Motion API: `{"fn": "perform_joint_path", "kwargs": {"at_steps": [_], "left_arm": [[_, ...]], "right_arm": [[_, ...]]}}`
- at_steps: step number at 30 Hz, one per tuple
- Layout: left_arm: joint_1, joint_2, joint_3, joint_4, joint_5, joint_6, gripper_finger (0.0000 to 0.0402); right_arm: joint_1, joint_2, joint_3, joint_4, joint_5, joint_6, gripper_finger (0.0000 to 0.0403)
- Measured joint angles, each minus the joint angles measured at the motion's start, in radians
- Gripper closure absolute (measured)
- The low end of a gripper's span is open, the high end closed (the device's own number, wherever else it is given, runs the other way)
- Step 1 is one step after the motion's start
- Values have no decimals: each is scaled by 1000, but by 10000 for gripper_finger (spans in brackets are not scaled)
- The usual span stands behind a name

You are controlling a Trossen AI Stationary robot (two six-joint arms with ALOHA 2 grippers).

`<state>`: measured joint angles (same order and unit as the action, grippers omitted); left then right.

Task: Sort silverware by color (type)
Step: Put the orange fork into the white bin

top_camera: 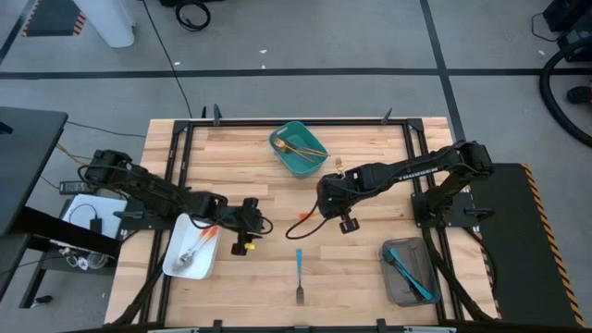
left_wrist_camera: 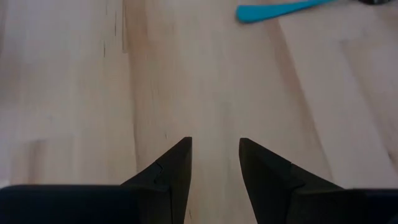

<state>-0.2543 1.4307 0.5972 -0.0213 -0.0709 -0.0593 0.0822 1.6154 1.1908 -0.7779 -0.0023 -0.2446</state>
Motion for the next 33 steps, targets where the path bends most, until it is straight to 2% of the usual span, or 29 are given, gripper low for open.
{"fn": "perform_joint_path", "kwargs": {"at_steps": [10, 15, 20, 29, 33], "left_arm": [[-10, -7, 0, 93, -38, 48, 260], [-10, -6, 0, 166, -135, 179, 260], [-1, -6, 0, 308, -154, 311, 260], [55, -6, 0, 536, -126, 285, 260], [77, -6, 0, 593, -98, 249, 252]], "right_arm": [[0, 0, 0, 88, -18, 63, 386], [-8, 0, 0, 74, -26, 74, 386], [-8, 0, 0, 84, -69, 95, 386], [-2, 0, 0, 151, -65, 78, 386], [0, 1, 0, 204, -15, 35, 386]]}}
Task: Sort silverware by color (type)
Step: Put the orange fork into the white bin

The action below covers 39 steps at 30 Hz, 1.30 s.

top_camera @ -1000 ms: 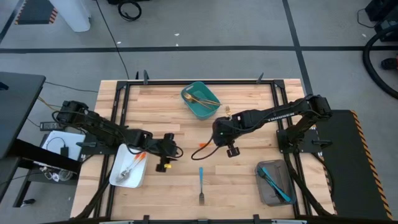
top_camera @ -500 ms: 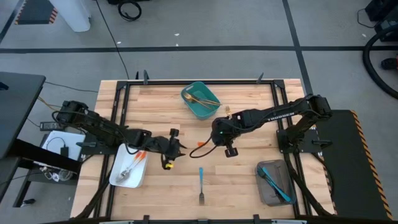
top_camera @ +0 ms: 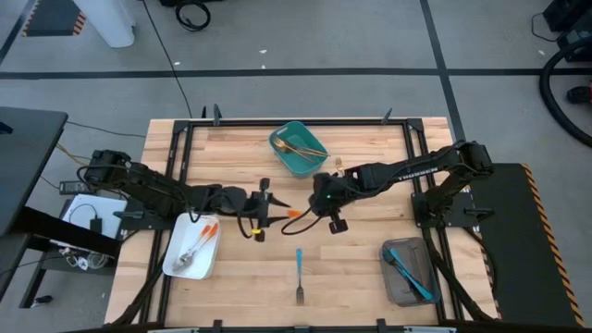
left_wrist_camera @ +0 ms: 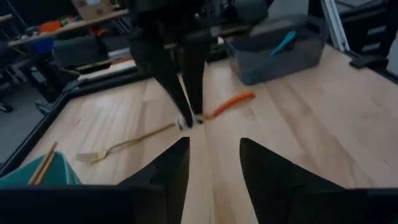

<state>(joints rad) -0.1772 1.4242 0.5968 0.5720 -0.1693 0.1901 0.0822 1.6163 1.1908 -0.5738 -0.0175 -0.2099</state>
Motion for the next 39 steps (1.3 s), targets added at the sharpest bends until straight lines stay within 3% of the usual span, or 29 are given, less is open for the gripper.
{"fn": "perform_joint_path", "kwargs": {"at_steps": [8, 12, 19, 30, 39], "left_arm": [[0, 0, 0, 102, 38, 50, 193], [1, 0, 0, 159, 61, 134, 186], [33, 0, 0, 193, 287, 214, 216], [70, 7, 0, 288, 416, 161, 266], [70, 82, 54, 320, 461, 170, 299]], "right_arm": [[1, 0, 0, 87, -8, -62, 386], [0, 0, 0, 96, -48, -84, 385], [-17, 0, 0, 154, -221, -98, 385], [-68, 1, 0, 186, -354, -73, 385], [-95, 1, 0, 191, -438, -25, 385]]}}
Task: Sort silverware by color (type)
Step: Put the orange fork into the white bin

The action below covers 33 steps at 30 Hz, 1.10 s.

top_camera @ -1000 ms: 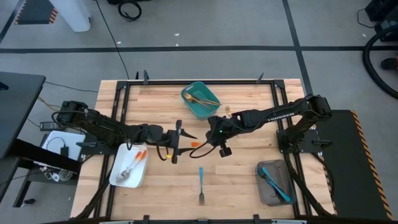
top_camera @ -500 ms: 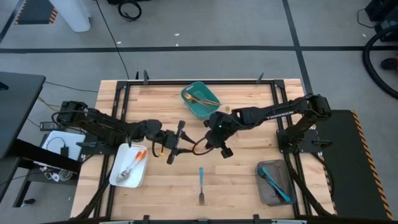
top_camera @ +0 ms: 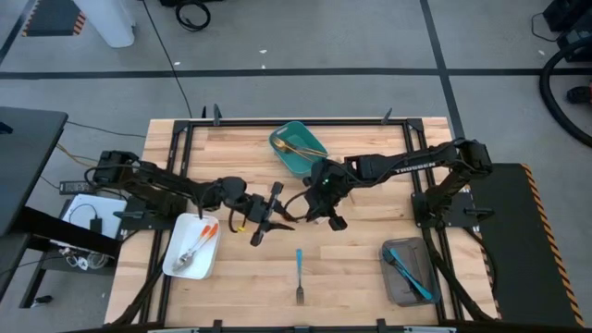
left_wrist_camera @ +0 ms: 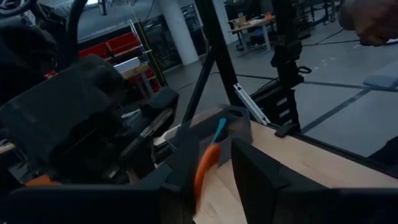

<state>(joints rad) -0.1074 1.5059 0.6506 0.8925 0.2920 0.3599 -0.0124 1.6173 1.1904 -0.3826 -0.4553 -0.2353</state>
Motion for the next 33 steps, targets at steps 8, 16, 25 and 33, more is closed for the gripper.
{"fn": "perform_joint_path", "kwargs": {"at_steps": [8, 16, 25, 33], "left_arm": [[11, 13, 25, -13, 2, 3, 370], [23, 13, 26, -41, -1, -12, 394], [22, 15, 24, -61, 4, -31, 396], [22, 3, 24, -134, 3, -48, 396]], "right_arm": [[-1, 0, 0, -2, -10, 9, 381], [-2, 0, -1, -2, 27, 53, 365], [-5, 0, 0, 16, 25, 106, 279], [-25, -19, 0, -84, 63, 136, 235]]}}
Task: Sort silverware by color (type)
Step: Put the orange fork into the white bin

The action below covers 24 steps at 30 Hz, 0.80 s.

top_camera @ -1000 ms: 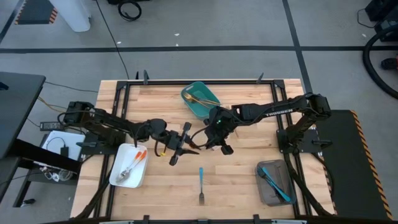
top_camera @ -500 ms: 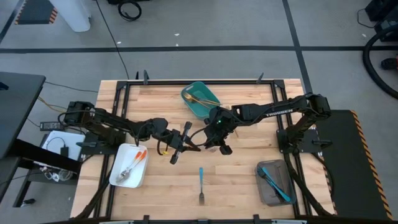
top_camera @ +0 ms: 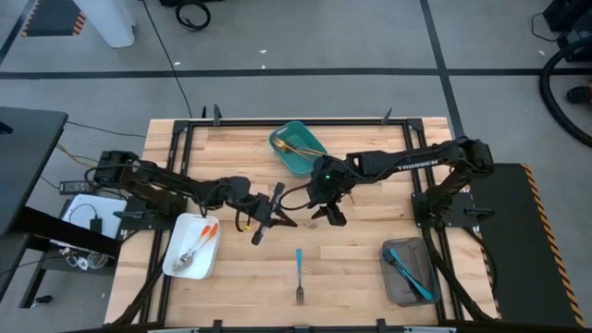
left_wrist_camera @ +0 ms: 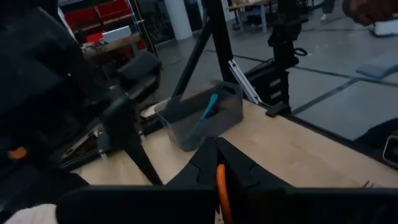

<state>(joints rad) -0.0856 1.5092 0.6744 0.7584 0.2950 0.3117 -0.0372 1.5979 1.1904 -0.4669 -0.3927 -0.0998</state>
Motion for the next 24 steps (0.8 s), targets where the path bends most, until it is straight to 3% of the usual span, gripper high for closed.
{"fn": "perform_joint_path", "kwargs": {"at_steps": [10, 15, 24], "left_arm": [[-9, -17, 1, -111, -31, -25, 396], [-13, -53, 0, -217, -43, -74, 396], [-55, -186, 0, -428, -162, -119, 395]], "right_arm": [[10, -39, 0, -118, 240, 6, 235], [10, -42, -3, -117, 297, -22, 236], [9, -42, -3, -111, 394, -26, 236]]}}
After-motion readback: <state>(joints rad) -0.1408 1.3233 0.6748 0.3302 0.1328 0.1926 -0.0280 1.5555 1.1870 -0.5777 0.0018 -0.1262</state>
